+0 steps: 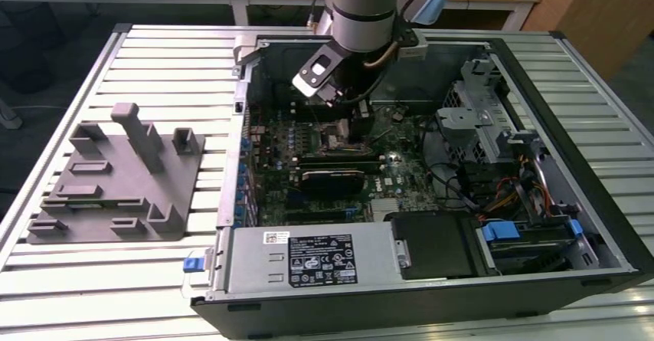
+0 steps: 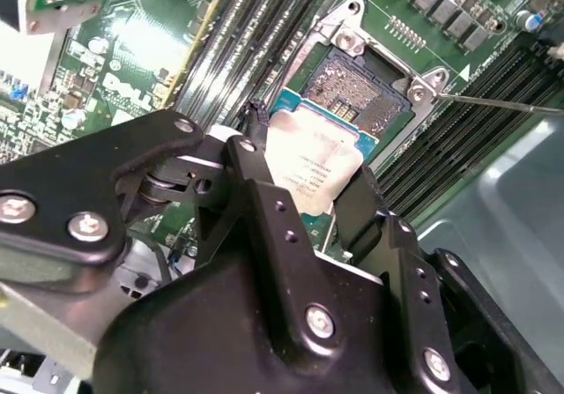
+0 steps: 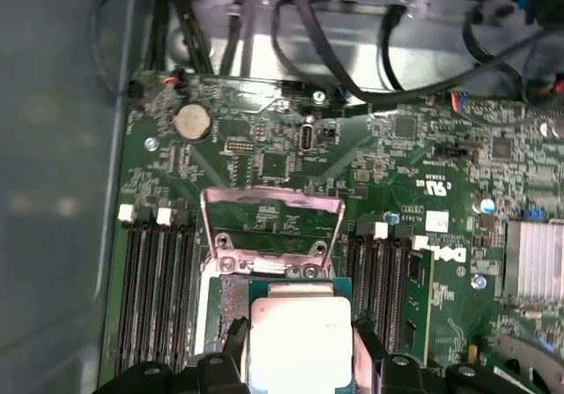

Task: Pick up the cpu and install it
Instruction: 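Place the cpu into insertion slot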

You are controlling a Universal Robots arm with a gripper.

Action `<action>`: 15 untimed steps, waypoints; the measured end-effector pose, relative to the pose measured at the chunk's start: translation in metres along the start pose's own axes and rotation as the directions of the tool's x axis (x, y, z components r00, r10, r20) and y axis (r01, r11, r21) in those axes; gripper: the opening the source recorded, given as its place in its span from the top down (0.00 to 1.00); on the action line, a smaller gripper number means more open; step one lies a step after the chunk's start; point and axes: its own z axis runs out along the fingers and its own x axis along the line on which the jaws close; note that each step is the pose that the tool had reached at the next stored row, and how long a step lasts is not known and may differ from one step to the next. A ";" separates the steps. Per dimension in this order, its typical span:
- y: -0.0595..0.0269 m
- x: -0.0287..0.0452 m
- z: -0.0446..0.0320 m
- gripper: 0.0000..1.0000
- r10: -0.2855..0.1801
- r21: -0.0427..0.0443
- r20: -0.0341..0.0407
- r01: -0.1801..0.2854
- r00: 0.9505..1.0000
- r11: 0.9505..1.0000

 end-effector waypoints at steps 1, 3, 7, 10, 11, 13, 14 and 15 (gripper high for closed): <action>0.0000 0.0013 0.0010 0.45 0.003 0.000 0.000 -0.003 1.000 1.000; -0.0003 0.0037 0.0030 0.45 0.004 0.000 0.000 -0.004 1.000 1.000; -0.0031 0.0058 0.0069 0.45 0.004 0.000 0.000 -0.004 1.000 1.000; -0.0045 0.0071 0.0102 0.45 0.004 0.000 0.000 -0.004 1.000 1.000; -0.0047 0.0076 0.0113 0.45 0.004 0.000 0.000 -0.004 1.000 1.000; -0.0054 0.0087 0.0136 0.45 0.004 0.000 0.000 -0.004 1.000 1.000; -0.0058 0.0091 0.0146 0.45 0.004 0.000 0.000 -0.004 1.000 1.000; -0.0061 0.0092 0.0154 0.45 0.004 0.000 0.000 -0.004 1.000 1.000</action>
